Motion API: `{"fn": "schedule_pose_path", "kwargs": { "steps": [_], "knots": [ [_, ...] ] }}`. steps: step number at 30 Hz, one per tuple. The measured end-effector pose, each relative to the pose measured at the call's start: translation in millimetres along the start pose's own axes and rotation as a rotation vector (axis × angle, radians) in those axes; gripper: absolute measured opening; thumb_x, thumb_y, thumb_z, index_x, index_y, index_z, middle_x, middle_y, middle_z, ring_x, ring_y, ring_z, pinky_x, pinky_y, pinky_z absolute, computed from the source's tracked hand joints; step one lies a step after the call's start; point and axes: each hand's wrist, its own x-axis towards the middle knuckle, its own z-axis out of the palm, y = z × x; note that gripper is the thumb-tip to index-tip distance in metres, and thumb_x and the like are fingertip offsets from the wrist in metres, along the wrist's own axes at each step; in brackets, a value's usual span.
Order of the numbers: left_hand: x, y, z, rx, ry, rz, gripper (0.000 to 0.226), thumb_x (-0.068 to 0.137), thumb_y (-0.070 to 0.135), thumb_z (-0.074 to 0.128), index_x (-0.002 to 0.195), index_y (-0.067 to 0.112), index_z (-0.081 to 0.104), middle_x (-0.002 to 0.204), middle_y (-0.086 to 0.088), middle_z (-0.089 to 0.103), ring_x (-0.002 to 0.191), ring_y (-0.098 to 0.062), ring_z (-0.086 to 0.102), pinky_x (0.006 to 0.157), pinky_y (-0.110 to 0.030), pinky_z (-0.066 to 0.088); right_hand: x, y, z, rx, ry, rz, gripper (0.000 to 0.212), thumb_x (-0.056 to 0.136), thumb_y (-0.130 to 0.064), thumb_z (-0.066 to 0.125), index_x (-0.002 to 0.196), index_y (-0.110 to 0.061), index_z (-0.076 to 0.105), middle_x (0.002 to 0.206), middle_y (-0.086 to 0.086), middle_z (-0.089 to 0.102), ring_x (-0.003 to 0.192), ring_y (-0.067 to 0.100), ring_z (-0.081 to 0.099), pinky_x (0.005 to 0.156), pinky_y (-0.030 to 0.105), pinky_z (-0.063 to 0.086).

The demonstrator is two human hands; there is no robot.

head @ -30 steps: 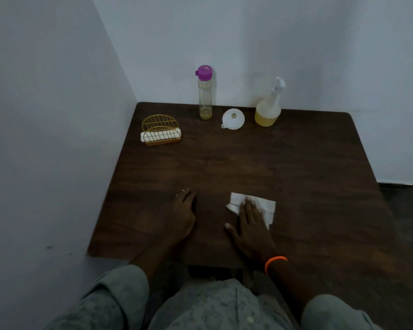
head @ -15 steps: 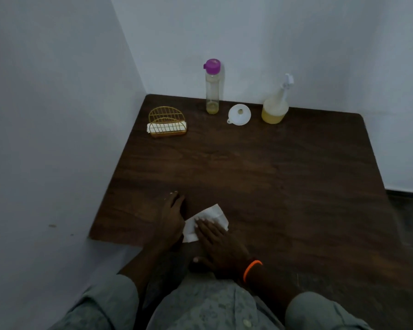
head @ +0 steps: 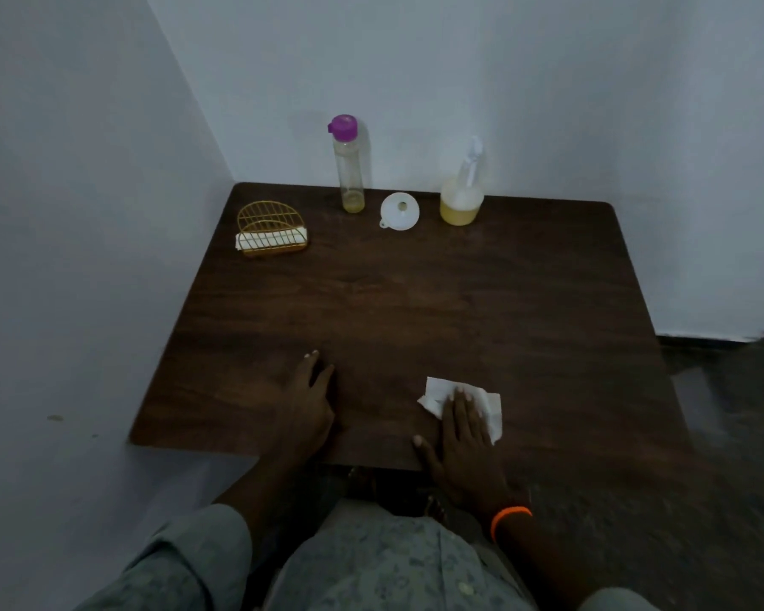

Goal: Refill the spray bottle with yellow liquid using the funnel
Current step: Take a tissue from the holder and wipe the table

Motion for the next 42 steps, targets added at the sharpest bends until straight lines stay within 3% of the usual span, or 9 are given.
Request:
{"fn": "schedule_pose_path", "kwargs": {
  "steps": [9, 14, 17, 24, 27, 32, 37, 39, 42],
  "knots": [
    [-36.9, -8.0, -2.6, -0.068, 0.112, -0.101, 0.053, 0.080, -0.008, 0.058, 0.131, 0.002, 0.059, 0.148, -0.022, 0.045, 0.136, -0.035, 0.044, 0.110, -0.048, 0.042, 13.1, -61.6, 24.0, -0.020, -0.098, -0.284, 0.093, 0.096, -0.072, 0.017, 0.158, -0.006, -0.002, 0.166, 0.014, -0.010, 0.155, 0.026, -0.010, 0.127, 0.047, 0.003],
    [-63.0, -17.8, -2.2, -0.086, 0.098, -0.154, 0.053, 0.082, 0.000, 0.062, 0.134, 0.002, 0.056, 0.150, -0.021, 0.042, 0.139, -0.034, 0.041, 0.111, -0.050, 0.039, 6.0, -95.8, 37.0, -0.079, -0.176, -0.543, 0.092, 0.096, -0.070, 0.025, 0.158, -0.003, 0.014, 0.166, 0.018, 0.006, 0.155, 0.028, 0.004, 0.125, 0.051, 0.011],
    [-71.1, -19.2, 1.3, -0.080, 0.087, -0.142, 0.054, 0.078, 0.000, 0.065, 0.131, 0.004, 0.059, 0.147, -0.020, 0.045, 0.135, -0.034, 0.046, 0.108, -0.050, 0.042, 0.0, -89.9, 33.6, -0.121, -0.186, -0.621, 0.090, 0.097, -0.069, 0.024, 0.158, -0.003, 0.012, 0.166, 0.018, 0.006, 0.155, 0.028, 0.004, 0.125, 0.051, 0.009],
    [-78.1, 30.7, 6.4, -0.114, 0.048, -0.023, 0.045, 0.095, 0.015, 0.050, 0.140, 0.013, 0.052, 0.149, -0.011, 0.045, 0.135, -0.028, 0.046, 0.111, -0.041, 0.041, -16.2, -37.7, 22.7, -0.077, -0.184, -0.485, 0.088, 0.098, -0.070, 0.015, 0.159, -0.008, 0.004, 0.167, 0.012, -0.004, 0.155, 0.023, -0.007, 0.127, 0.046, 0.005],
    [-81.1, 59.0, 5.6, -0.088, 0.044, 0.203, 0.047, 0.100, 0.034, 0.033, 0.115, 0.009, 0.069, 0.118, -0.010, 0.067, 0.103, -0.026, 0.067, 0.089, -0.032, 0.054, -19.2, -32.7, 1.9, 0.081, -0.224, -0.441, 0.093, 0.090, -0.072, 0.002, 0.159, -0.010, 0.010, 0.167, 0.010, -0.001, 0.153, 0.018, -0.010, 0.126, 0.035, -0.005],
    [-64.4, 69.7, 10.6, -0.058, 0.019, 0.348, 0.033, 0.088, 0.030, 0.048, 0.095, 0.013, 0.075, 0.093, -0.005, 0.070, 0.079, -0.020, 0.066, 0.068, -0.028, 0.053, -7.4, -14.2, -34.2, 0.096, -0.186, -0.389, 0.052, 0.105, -0.027, 0.045, 0.152, -0.007, 0.035, 0.163, 0.012, 0.026, 0.153, 0.020, 0.022, 0.120, 0.025, 0.007],
    [-66.4, 76.0, 9.8, -0.067, -0.014, 0.346, 0.038, 0.087, 0.035, 0.046, 0.101, 0.012, 0.073, 0.100, -0.006, 0.071, 0.086, -0.019, 0.070, 0.074, -0.029, 0.059, -5.5, -4.7, -35.4, 0.049, -0.188, -0.400, 0.052, 0.102, -0.025, 0.050, 0.149, -0.005, 0.040, 0.161, 0.014, 0.032, 0.150, 0.025, 0.029, 0.121, 0.030, 0.014],
    [-70.5, 71.7, 14.0, -0.126, -0.009, 0.256, 0.034, 0.092, 0.032, 0.050, 0.111, 0.011, 0.069, 0.111, -0.008, 0.067, 0.098, -0.022, 0.066, 0.082, -0.033, 0.057, -6.1, -5.9, -36.7, 0.036, -0.157, -0.412, 0.049, 0.098, -0.022, 0.057, 0.141, 0.000, 0.051, 0.151, 0.021, 0.046, 0.141, 0.033, 0.044, 0.118, 0.037, 0.027],
    [-76.4, 65.2, 20.1, -0.092, -0.008, 0.293, 0.033, 0.091, 0.036, 0.051, 0.106, 0.013, 0.070, 0.104, -0.005, 0.066, 0.091, -0.018, 0.061, 0.078, -0.029, 0.048, -6.9, -4.1, -29.7, 0.012, -0.104, -0.410, 0.048, 0.092, -0.026, 0.059, 0.133, -0.002, 0.059, 0.137, 0.018, 0.060, 0.126, 0.032, 0.059, 0.108, 0.043, 0.043]
  ]
}}
